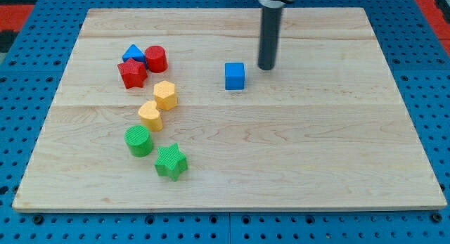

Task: Push blue cube beside yellow hexagon

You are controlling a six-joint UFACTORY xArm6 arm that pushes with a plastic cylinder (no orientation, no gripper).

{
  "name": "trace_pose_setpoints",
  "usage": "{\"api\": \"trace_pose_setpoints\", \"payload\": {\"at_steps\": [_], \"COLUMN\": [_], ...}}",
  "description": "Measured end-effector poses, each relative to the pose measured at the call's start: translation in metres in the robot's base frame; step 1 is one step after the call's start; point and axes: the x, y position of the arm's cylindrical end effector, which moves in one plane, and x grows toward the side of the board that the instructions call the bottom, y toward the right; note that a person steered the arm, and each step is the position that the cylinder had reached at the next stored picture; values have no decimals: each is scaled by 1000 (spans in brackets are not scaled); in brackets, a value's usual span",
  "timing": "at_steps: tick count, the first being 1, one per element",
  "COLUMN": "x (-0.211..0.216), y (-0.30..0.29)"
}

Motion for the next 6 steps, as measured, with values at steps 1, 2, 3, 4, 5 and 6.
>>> {"api": "trace_pose_setpoints", "payload": {"at_steps": [1, 2, 3, 4, 5, 6], "x": [8, 0, 7, 23, 26, 37], "y": [-24, -44, -77, -93, -93, -100]}}
